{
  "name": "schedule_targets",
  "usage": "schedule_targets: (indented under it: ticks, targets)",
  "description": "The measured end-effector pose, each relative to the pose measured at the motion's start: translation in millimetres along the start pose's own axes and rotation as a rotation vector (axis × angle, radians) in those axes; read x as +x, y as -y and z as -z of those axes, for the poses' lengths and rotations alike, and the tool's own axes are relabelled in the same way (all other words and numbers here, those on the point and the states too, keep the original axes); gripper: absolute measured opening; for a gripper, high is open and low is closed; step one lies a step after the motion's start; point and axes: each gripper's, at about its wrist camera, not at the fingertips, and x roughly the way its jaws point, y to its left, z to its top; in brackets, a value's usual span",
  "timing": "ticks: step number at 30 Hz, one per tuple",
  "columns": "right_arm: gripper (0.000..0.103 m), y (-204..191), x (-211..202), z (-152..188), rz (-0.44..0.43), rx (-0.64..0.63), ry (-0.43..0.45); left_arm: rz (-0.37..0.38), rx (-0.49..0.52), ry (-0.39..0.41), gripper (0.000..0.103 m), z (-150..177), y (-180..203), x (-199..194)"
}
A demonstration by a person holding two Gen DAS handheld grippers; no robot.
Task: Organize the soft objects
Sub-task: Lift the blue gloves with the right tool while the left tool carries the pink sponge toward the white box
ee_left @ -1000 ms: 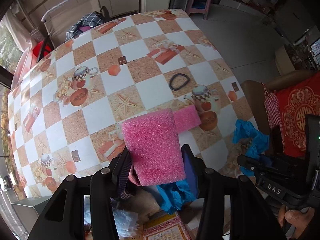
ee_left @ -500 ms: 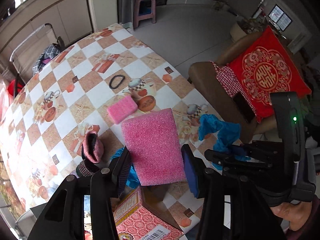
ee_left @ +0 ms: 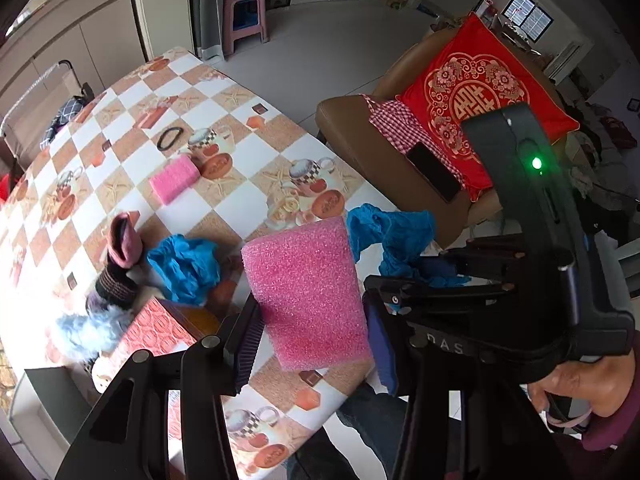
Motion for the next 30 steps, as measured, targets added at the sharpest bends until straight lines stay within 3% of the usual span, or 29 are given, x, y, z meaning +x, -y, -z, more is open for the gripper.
schedule_targets:
  ticks: [10,22,30]
  targets:
    - [0.029,-11.3,2.0,42.5,-0.026,-0.173,-0.040,-0.086,-0.045,0.002,0.053,67.9,20.0,-18.3]
    - [0.029,-80.9,17.9,77.0,-0.073,-0.461,-0.109,-0.216,-0.331,0.019,0.053,147.5,-29.4,-40.2]
    - [0.029,-144.2,23.7,100.4,-0.119,-0.702,-0.151,-0.287,-0.557,0.077,0.053,191.9,-72.6,-68.0]
